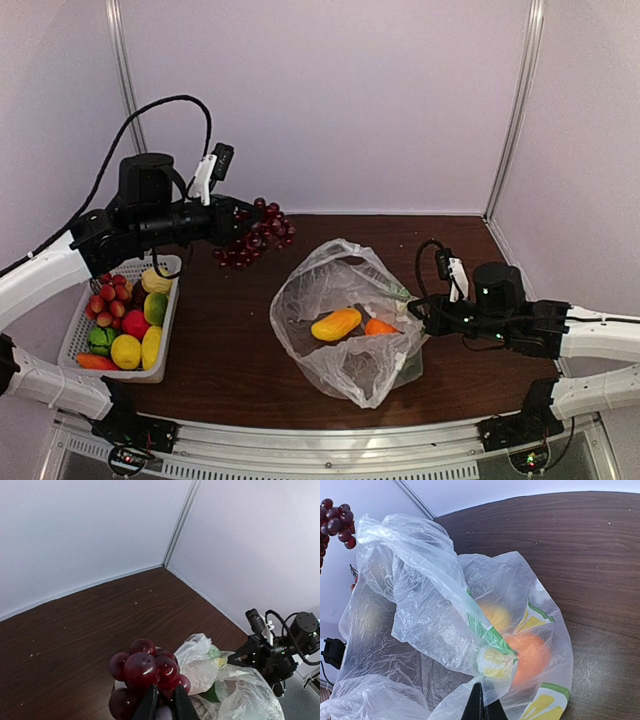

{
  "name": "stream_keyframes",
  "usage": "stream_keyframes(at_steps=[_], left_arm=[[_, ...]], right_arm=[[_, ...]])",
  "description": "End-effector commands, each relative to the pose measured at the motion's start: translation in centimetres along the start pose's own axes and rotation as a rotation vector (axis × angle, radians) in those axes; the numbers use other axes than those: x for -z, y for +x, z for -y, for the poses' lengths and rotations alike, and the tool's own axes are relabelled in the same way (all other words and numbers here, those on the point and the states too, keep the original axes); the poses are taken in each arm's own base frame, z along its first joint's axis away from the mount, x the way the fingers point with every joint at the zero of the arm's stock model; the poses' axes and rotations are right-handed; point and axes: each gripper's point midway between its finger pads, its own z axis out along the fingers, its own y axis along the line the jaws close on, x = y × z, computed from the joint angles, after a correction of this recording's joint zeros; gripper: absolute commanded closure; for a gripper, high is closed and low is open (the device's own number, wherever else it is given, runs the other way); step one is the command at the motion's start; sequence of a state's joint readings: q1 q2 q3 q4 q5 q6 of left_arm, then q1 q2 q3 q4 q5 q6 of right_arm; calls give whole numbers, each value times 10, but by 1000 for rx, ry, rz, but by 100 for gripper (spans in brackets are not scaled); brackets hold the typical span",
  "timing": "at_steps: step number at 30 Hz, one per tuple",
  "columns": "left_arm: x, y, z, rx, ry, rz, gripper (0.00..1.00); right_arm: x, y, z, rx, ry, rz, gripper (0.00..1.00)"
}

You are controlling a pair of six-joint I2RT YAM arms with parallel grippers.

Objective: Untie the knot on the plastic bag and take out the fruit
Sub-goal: Place the fake fruit in the bin.

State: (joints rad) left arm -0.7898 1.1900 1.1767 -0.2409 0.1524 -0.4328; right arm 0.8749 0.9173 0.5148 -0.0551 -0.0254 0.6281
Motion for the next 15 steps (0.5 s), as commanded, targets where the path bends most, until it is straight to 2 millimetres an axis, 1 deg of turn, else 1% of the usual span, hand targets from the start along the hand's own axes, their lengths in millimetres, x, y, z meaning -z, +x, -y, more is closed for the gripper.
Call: stream_keyframes(at_steps=[1,2,4,8,12,15], left_arm=[[29,30,-50,72,-143,-78,100],[39,34,-67,94,-194,-88,100],[53,43,-94,141,-260,-106,100],[87,59,-151,232,-410,-101,100],[123,64,-198,264,-594,-87,100],[153,63,-227,258,-762,-59,100]], right_arm=[[-2,-1,5,-3,29,16,100],[-2,-1,6,-2,33,16,100],[-4,-1,5,-2,32,10,100],[-4,-3,2,-3,25,10,100],[-3,-4,2,-2,28,15,100],[-2,-4,3,-3,29,14,100]])
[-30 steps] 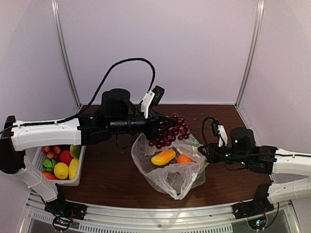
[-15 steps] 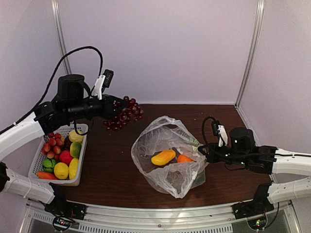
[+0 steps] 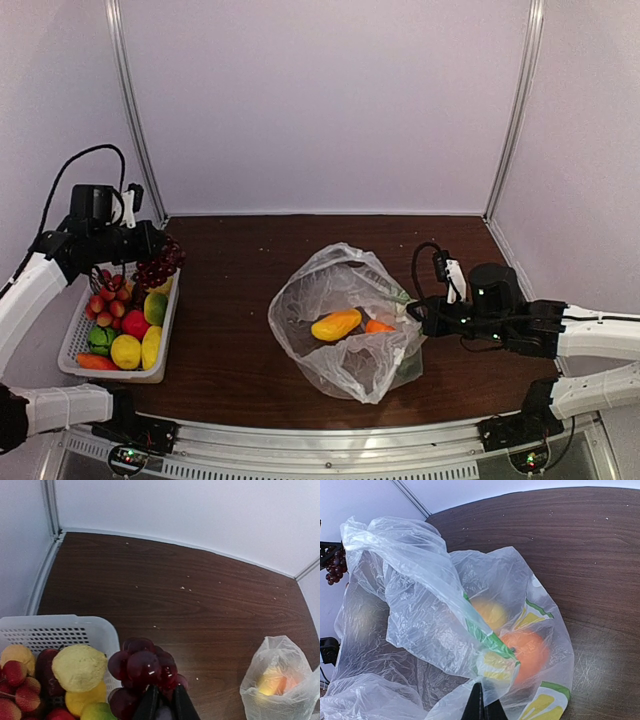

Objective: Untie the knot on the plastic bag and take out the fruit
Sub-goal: Place the fake fruit in the bin.

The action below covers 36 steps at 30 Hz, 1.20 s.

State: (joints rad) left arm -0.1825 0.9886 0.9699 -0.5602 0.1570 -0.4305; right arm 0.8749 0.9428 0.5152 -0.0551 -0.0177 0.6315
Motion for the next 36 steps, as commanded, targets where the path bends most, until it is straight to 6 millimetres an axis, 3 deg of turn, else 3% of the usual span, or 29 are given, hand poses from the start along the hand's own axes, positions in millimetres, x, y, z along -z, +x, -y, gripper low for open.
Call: stream_keyframes(at_steps=[1,6,10,19,28,36], left_arm=[[18,-16,-44,1,-175,85,100],[28,-39,-75,35,-264,199,100],[23,-49,-104,76,-318,233,100],[0,-43,-159,180,-348,230,100],[-12,-4,-191,222,-462,78,100],[-20,36,-197,262,-482,-51,100]], right_arm=[[4,-8,-1,-2,9,29,100],[5,-10,-2,0,6,34,100],[6,-10,-2,3,6,33,100],[13,-11,1,5,16,42,100],[12,-10,-1,2,0,47,100],[13,-6,0,2,-9,46,100]])
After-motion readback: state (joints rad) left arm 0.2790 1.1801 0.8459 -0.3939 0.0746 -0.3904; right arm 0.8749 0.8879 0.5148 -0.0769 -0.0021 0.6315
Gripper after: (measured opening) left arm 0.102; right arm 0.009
